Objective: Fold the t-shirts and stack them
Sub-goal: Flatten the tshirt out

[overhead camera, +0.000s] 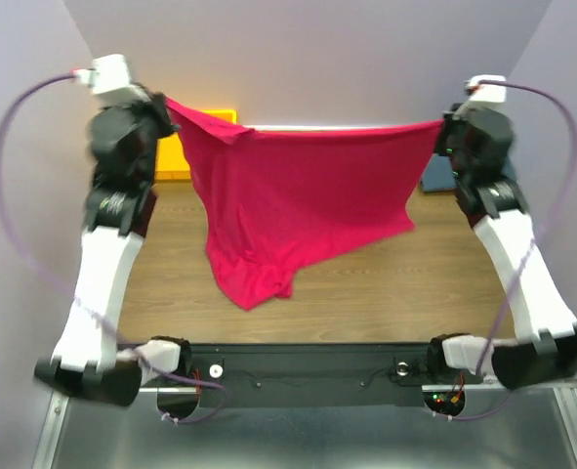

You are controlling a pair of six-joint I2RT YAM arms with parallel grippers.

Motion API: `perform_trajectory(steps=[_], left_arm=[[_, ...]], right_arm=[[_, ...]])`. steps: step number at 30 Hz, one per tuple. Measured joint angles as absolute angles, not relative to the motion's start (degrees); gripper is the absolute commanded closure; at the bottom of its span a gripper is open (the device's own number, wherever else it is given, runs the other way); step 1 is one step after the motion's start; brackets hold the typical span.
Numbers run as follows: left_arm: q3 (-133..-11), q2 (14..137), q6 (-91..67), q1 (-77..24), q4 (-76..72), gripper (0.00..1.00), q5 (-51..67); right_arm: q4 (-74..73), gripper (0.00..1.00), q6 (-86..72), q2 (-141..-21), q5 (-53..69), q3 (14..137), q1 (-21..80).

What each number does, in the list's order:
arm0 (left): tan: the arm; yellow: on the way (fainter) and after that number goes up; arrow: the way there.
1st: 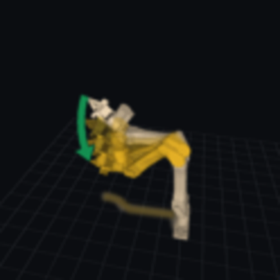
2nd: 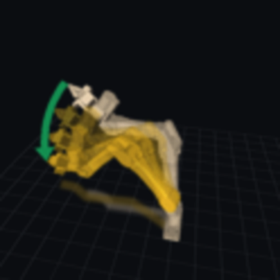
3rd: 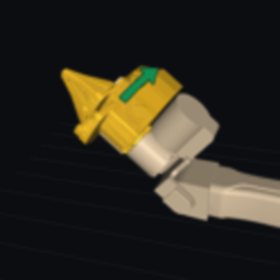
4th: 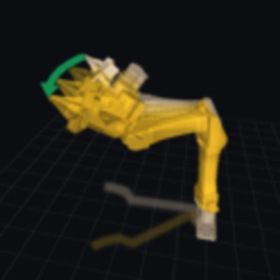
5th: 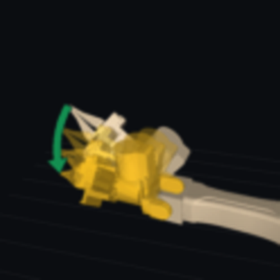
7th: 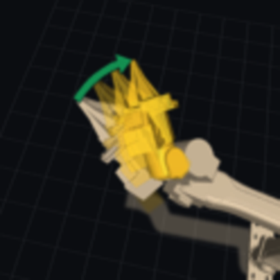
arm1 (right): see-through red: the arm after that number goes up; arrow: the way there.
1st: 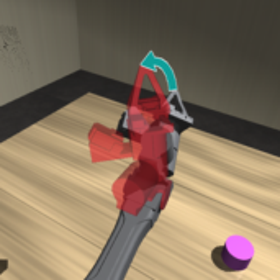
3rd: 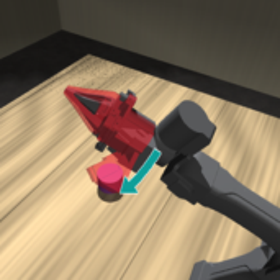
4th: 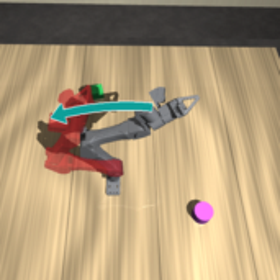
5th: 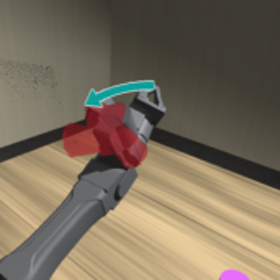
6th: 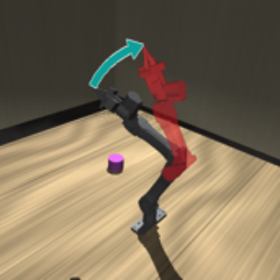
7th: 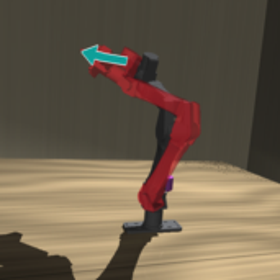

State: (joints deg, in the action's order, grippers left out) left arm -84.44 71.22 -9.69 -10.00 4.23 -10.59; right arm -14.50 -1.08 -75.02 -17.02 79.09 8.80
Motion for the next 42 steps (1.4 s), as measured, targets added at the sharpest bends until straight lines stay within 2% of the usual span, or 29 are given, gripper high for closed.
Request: perform_trajectory(steps=[6, 11, 16, 22, 26, 30, 36, 42], left_arm=[[-90.0, 50.7, -8.2, -10.0, 0.2, 1.0, -8.4], [-92.7, 38.7, -7.2, -10.0, -1.1, 1.0, -4.8], [-98.5, 37.0, -6.0, -10.0, 1.9, 1.0, -2.9], [-102.2, 39.0, -4.9, -10.0, 7.1, 1.0, -2.3], [-99.0, 41.6, -4.8, -10.0, 6.9, 1.0, -2.2], [-88.8, 47.1, -4.2, -10.0, 4.9, 1.0, -3.6], [-75.9, 69.7, -2.3, -10.0, -1.6, 1.0, -6.3], [-71.6, 92.6, -1.5, -10.0, -2.2, 1.0, -8.1]], right_arm=[[-11.9, 0.99, 0.5, -54.3, -10.7, 81.7, 8.8], [-12.5, 0.99, 1.5, -43.5, -5.8, 82.0, 8.8], [-15.0, 1.0, 2.2, -38.5, -1.7, 83.4, 8.8], [-18.2, 1.0, 2.6, -38.7, 0.4, 83.7, 8.8], [-18.9, 0.99, 2.6, -40.7, 0.5, 83.0, 8.8], [-18.9, 0.99, 2.1, -45.5, -2.2, 79.9, 8.8], [-18.7, 0.99, 1.0, -62.3, -8.0, 75.3, 8.8], [-17.3, 0.99, 0.9, -82.5, -12.2, 71.0, 8.7]])
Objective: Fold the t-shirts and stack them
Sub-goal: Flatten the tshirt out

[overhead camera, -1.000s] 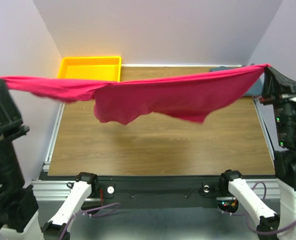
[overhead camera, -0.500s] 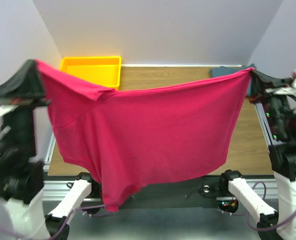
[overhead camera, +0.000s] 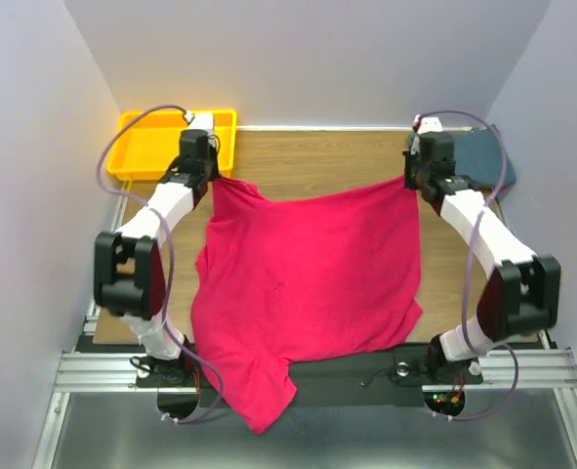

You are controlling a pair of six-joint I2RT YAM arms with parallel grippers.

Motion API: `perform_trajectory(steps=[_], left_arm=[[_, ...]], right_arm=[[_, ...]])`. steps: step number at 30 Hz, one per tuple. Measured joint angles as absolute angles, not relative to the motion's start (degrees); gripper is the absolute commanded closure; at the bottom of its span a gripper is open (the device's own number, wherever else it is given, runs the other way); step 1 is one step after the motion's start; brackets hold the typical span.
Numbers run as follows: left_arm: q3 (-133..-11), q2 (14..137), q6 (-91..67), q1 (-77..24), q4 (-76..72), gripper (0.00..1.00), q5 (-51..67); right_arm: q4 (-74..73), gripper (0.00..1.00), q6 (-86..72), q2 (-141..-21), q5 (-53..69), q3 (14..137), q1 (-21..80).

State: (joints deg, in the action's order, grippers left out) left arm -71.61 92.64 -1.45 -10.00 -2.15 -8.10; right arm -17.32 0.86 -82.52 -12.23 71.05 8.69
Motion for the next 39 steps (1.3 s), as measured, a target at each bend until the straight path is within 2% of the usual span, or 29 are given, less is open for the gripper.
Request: perform_trajectory(steps=[6, 13, 39], left_arm=[[-78.7, 107.4, -2.0, -10.0, -2.8, 1.0, -9.9], [-83.4, 111.1, -3.8, -10.0, -2.9, 1.0, -11.0], [-88.0, 107.1, -6.9, -9.2, -0.5, 1.0, -14.6]], right_arm=[[-12.9, 1.0, 1.9, -99.5, -15.1, 71.0, 8.7], [-10.9, 0.99, 4.0, -109.3, -16.7, 75.8, 8.6], [-8.0, 0.99, 4.6, -110.7, -16.4, 81.8, 7.3]])
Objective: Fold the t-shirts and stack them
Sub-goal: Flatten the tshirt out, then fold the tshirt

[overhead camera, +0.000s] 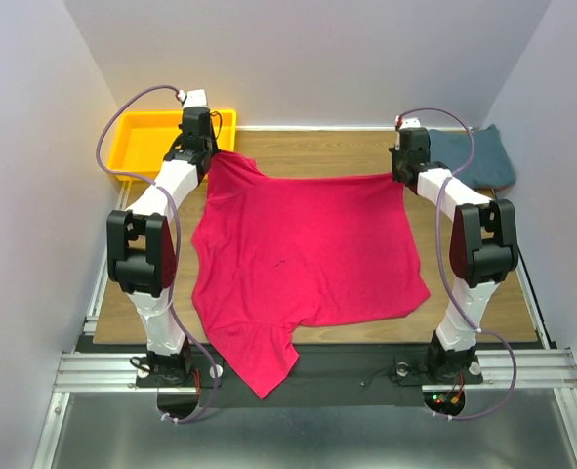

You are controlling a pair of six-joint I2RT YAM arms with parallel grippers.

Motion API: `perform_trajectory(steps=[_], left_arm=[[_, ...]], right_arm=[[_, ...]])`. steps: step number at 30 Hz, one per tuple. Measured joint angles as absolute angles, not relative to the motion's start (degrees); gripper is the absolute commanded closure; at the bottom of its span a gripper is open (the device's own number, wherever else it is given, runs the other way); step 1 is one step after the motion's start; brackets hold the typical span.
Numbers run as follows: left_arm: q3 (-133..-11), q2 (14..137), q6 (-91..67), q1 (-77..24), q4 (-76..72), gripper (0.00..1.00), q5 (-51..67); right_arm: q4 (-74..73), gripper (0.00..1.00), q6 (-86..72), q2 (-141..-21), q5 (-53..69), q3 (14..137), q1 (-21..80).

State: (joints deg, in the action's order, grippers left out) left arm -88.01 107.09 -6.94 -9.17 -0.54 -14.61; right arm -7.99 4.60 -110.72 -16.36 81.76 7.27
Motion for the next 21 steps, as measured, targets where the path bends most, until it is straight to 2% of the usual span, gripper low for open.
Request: perform_trajectory(steps=[21], left_arm=[[-86.8, 103.5, -7.3, -8.0, 0.0, 1.0, -17.5]], right_arm=[[-7.2, 0.99, 2.7, -114.6, -10.9, 87.4, 7.1]])
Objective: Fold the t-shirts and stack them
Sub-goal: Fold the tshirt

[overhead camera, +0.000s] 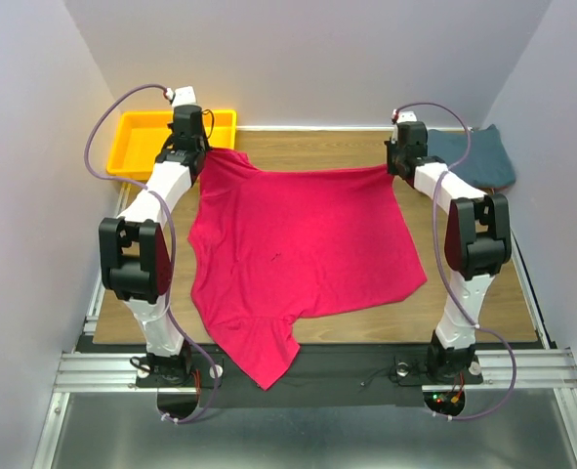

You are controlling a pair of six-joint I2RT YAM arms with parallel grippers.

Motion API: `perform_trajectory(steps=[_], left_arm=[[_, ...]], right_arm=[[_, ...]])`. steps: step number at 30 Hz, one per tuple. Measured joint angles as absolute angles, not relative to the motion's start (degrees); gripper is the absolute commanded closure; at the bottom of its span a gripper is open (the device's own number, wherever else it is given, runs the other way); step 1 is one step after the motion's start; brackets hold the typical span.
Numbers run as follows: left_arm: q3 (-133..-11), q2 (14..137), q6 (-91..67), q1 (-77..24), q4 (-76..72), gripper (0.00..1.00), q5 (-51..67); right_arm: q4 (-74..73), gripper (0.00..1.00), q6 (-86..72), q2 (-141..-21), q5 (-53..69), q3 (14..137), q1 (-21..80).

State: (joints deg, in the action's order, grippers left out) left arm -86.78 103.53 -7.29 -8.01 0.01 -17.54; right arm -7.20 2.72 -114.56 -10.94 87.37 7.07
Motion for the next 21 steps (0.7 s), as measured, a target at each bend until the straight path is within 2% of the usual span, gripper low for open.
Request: perform_trajectory(steps=[13, 21], left_arm=[[-81.5, 102.2, -14.2, -7.9, 5.3, 1.0, -13.7], [-75.4, 93.6, -19.2, -7.9, 7.7, 1.0, -10.6]], right_arm=[[-7.2, 0.99, 2.1, -115.9, -10.5, 87.2, 6.7], [-7.0, 0.99, 1.3, -114.2, -10.6, 83.7, 6.6]])
